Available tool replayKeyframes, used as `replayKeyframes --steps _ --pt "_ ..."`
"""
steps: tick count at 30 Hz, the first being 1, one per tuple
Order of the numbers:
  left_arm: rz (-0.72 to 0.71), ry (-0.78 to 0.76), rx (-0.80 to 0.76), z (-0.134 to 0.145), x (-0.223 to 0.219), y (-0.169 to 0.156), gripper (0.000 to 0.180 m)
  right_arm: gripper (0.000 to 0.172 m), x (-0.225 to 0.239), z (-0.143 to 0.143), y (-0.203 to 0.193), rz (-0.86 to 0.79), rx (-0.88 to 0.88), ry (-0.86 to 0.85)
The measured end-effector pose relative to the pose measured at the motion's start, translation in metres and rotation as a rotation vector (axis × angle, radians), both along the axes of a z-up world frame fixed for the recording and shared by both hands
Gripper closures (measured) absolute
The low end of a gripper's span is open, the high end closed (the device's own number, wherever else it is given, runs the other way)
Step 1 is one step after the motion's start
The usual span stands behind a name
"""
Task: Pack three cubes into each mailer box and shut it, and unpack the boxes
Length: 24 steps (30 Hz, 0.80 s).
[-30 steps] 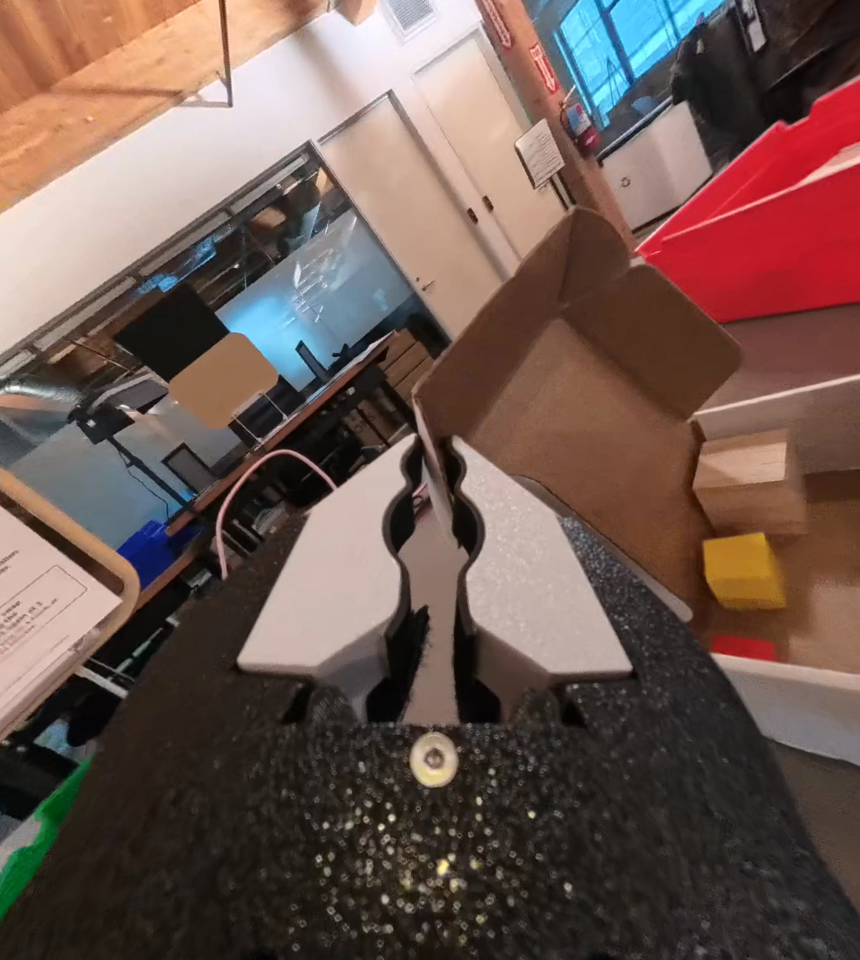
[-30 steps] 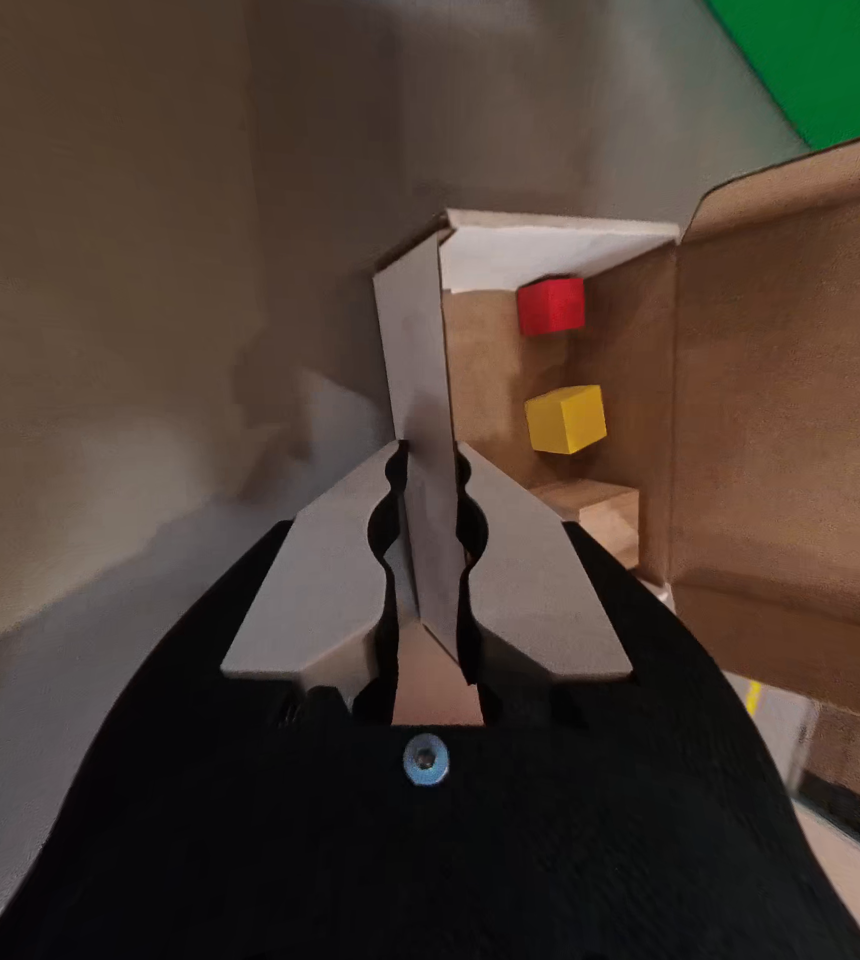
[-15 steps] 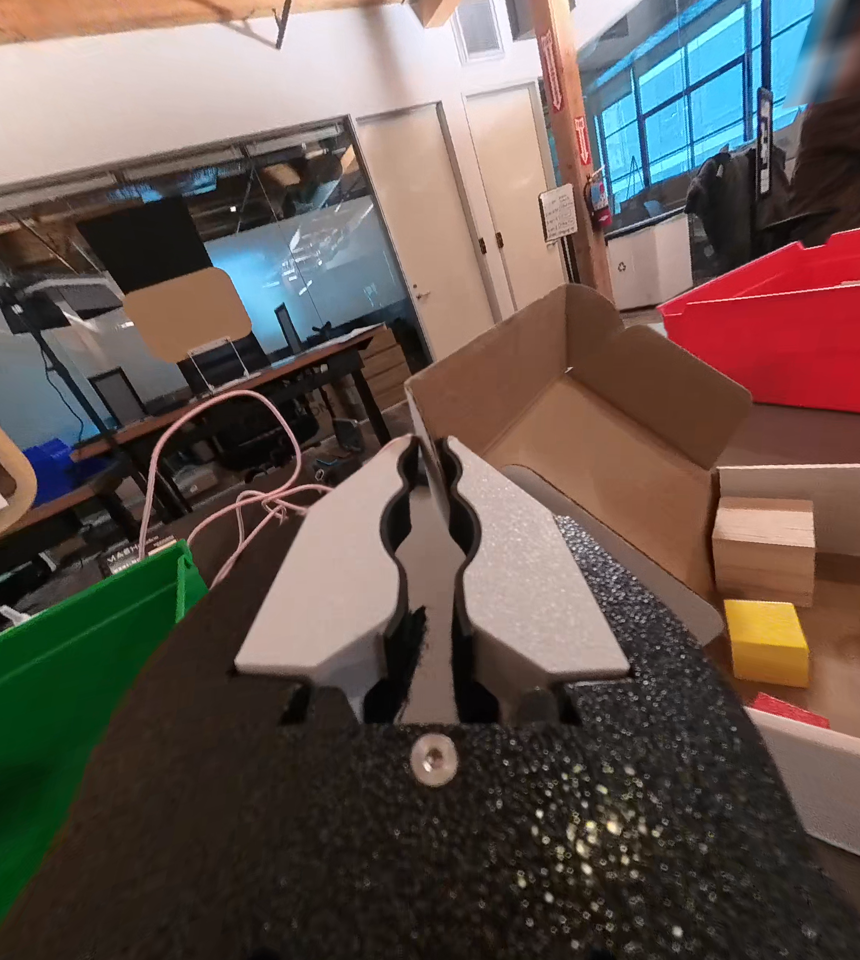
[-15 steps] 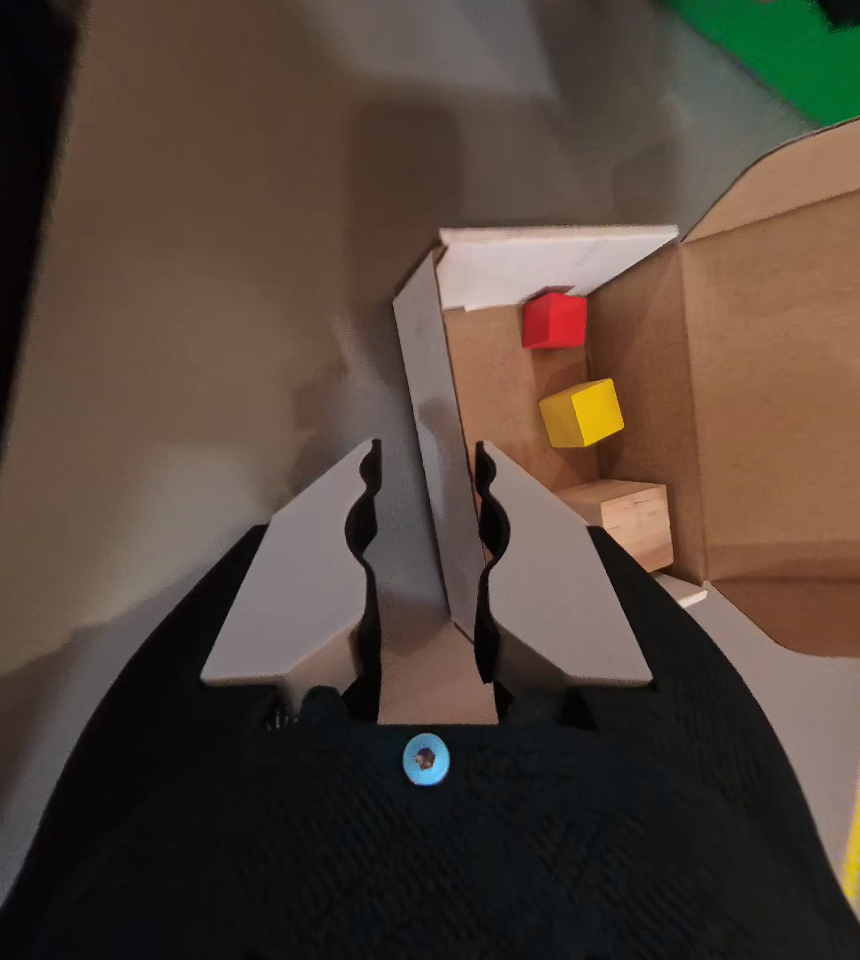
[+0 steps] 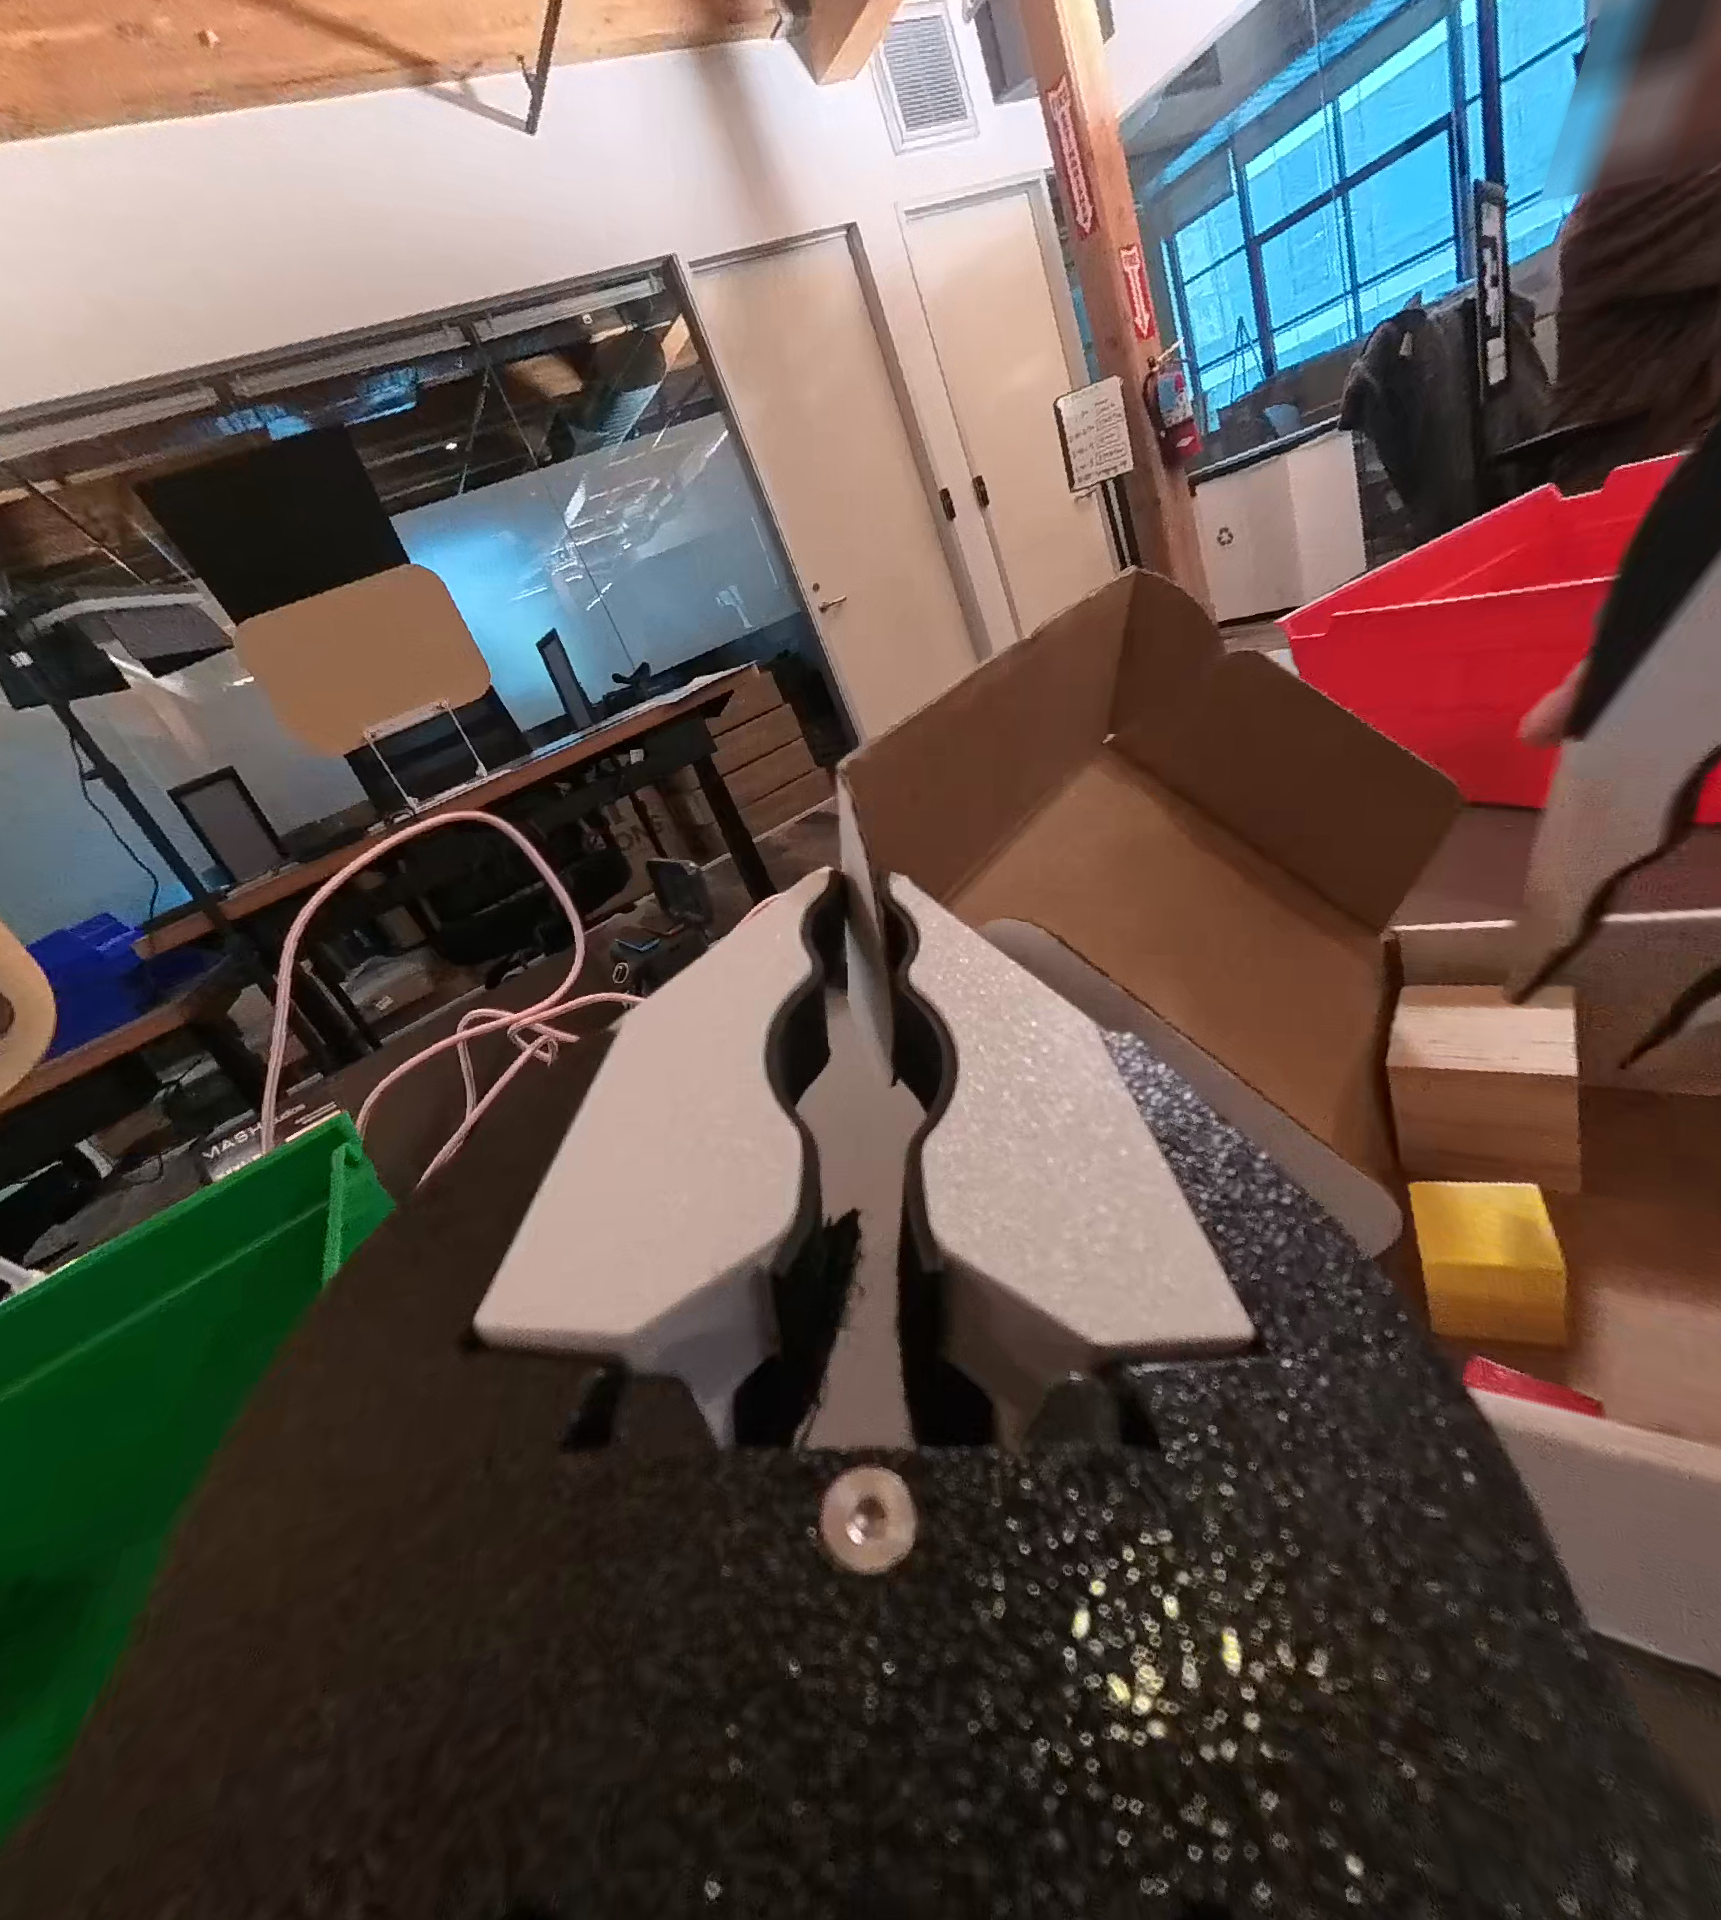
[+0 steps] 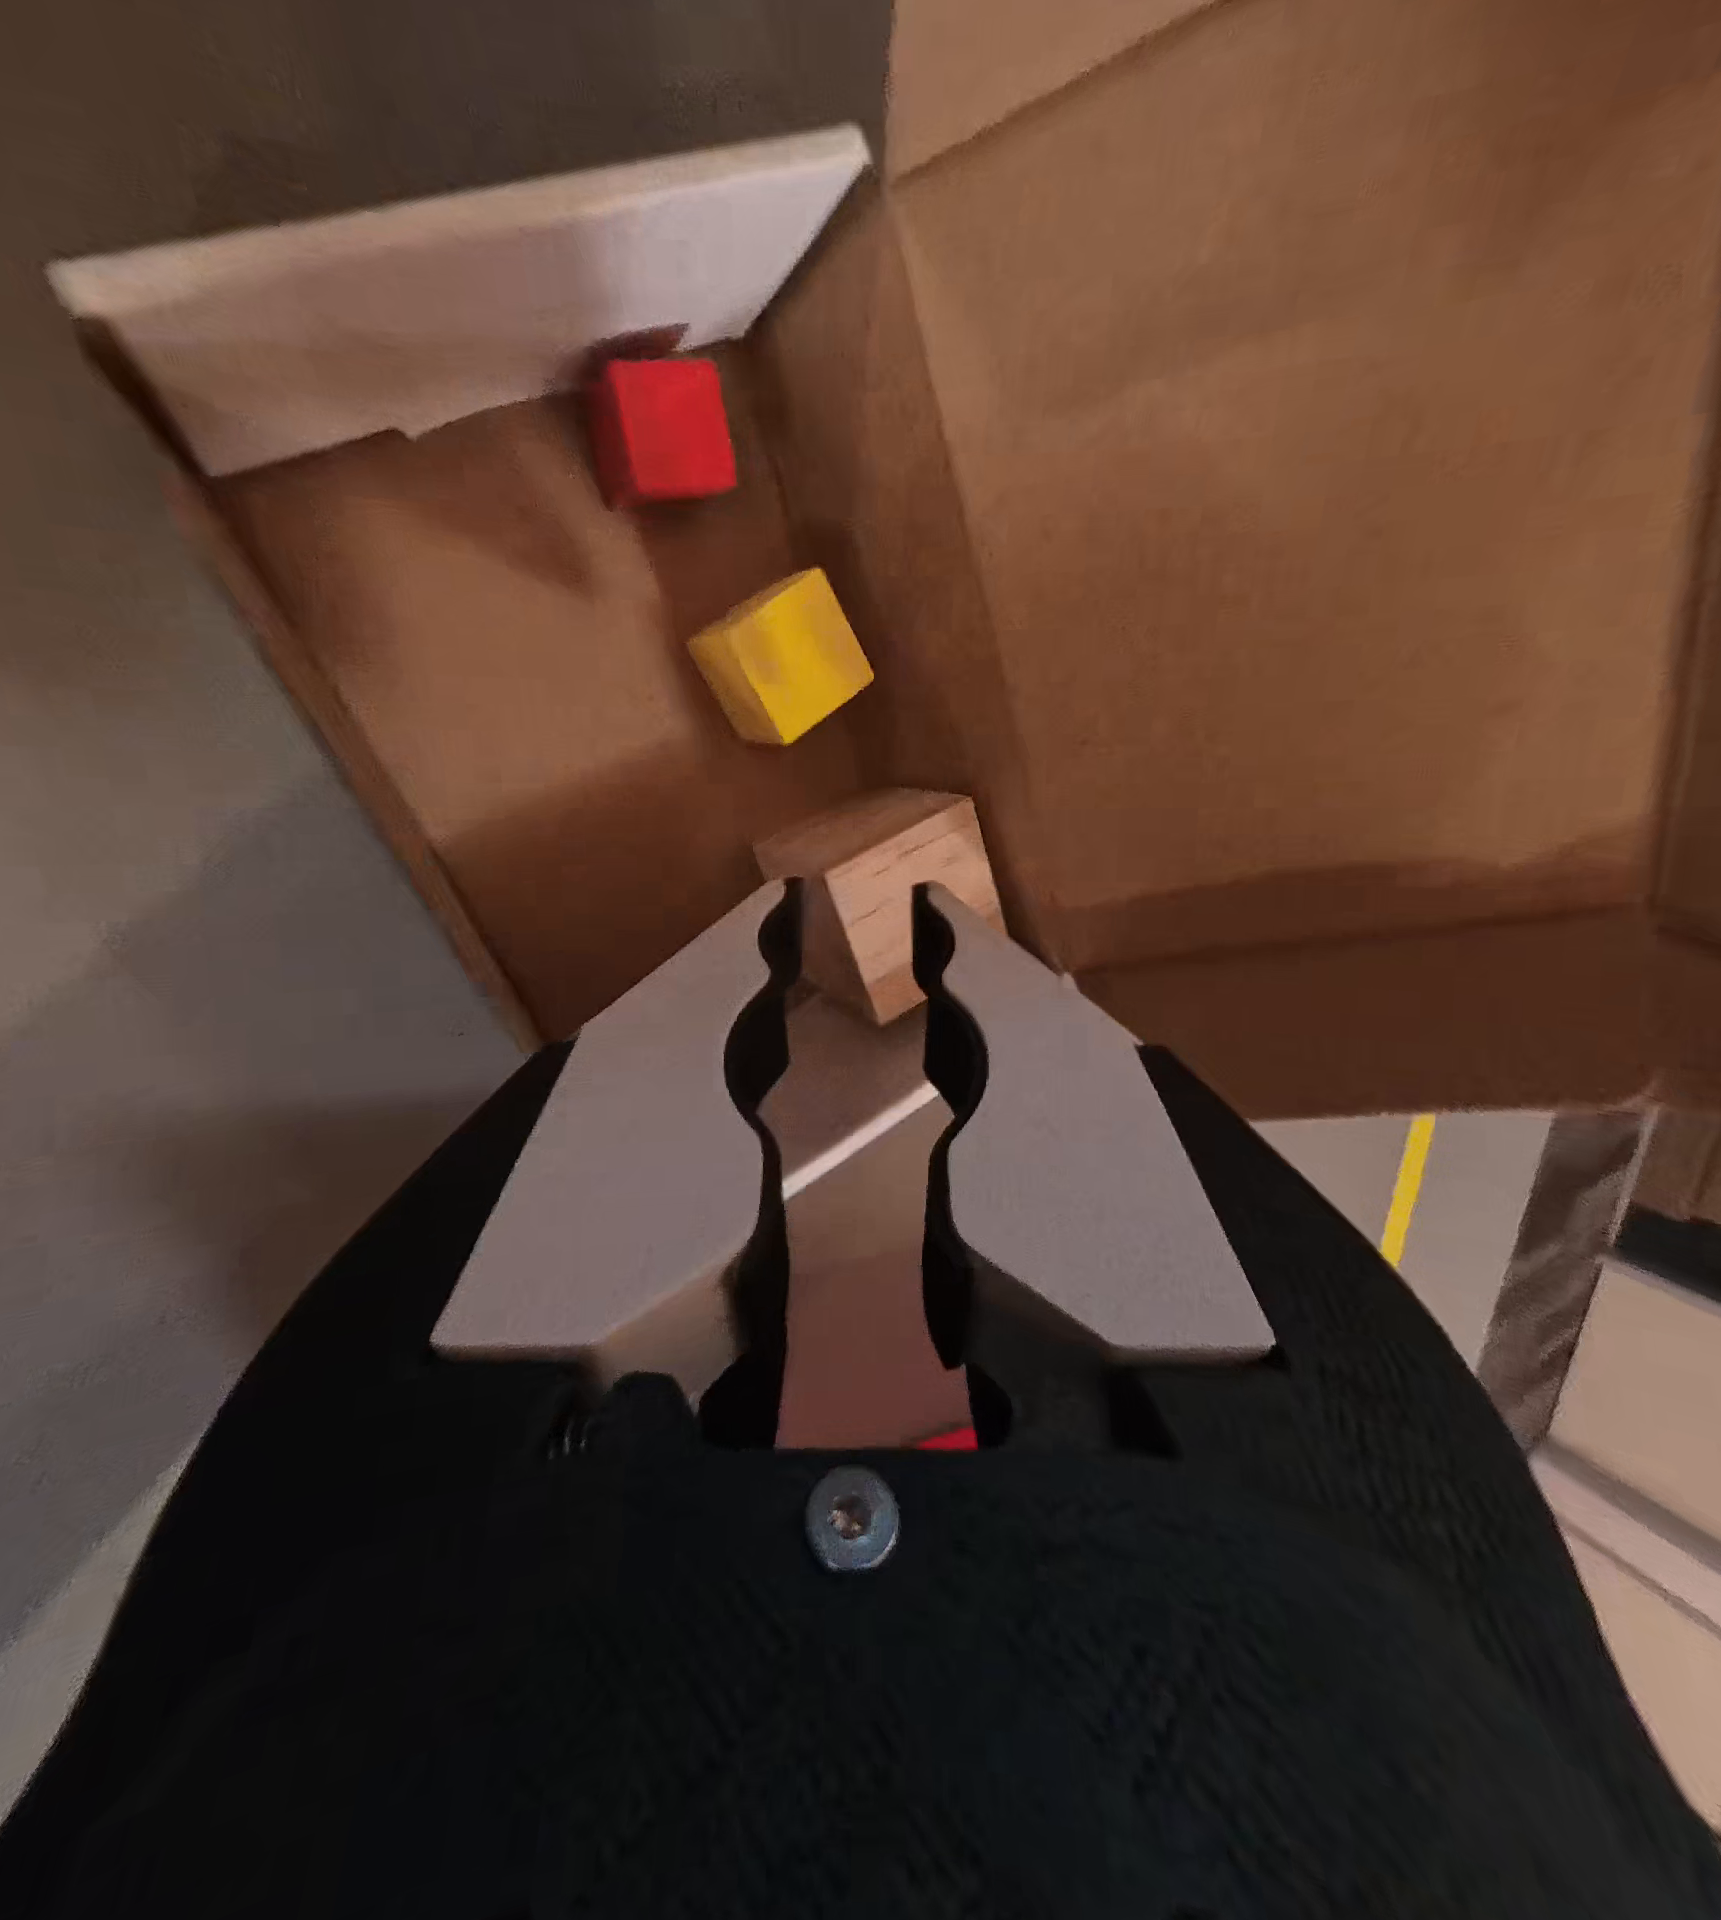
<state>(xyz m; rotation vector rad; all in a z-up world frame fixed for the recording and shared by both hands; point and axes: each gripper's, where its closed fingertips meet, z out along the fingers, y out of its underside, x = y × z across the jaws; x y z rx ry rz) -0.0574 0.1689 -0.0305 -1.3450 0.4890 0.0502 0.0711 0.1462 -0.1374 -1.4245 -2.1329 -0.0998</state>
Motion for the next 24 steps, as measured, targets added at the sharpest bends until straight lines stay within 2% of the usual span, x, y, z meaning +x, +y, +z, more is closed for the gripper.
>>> replayKeyframes --steps 1,6,10,11,12,14,17,19,24 --pt "-0.005 0.006 0.001 0.000 0.002 -0.001 0.177 0.150 0.001 -0.002 0.004 -0.021 -0.008 -0.033" --pt "0.000 0.046 0.020 0.002 0.006 -0.003 0.178 0.145 0.009 -0.016 0.004 -0.060 -0.064 -0.179" --pt "-0.001 0.041 0.018 0.001 0.005 -0.003 0.178 0.137 0.012 -0.016 -0.006 -0.043 -0.095 -0.237" --pt "-0.001 0.042 0.018 0.001 0.005 -0.003 0.178 0.147 0.014 -0.015 -0.016 -0.023 -0.150 -0.251" --pt "-0.001 0.044 0.017 0.001 0.005 -0.003 0.178 0.149 0.013 -0.013 -0.025 -0.003 -0.211 -0.248" --pt "-0.002 0.045 0.019 0.002 0.005 -0.003 0.178 0.144 0.007 -0.005 -0.012 -0.012 -0.130 -0.219" --pt "-0.003 0.054 0.023 0.002 0.006 -0.004 0.178 0.115 0.009 -0.006 0.013 0.007 0.029 -0.293" --pt "-0.004 0.059 0.026 0.002 0.006 -0.004 0.178 0.109 0.011 -0.015 0.018 0.036 0.036 -0.354" --pt "-0.005 0.075 0.028 0.002 0.008 -0.004 0.178 0.113 0.010 -0.024 0.023 0.078 -0.015 -0.421"
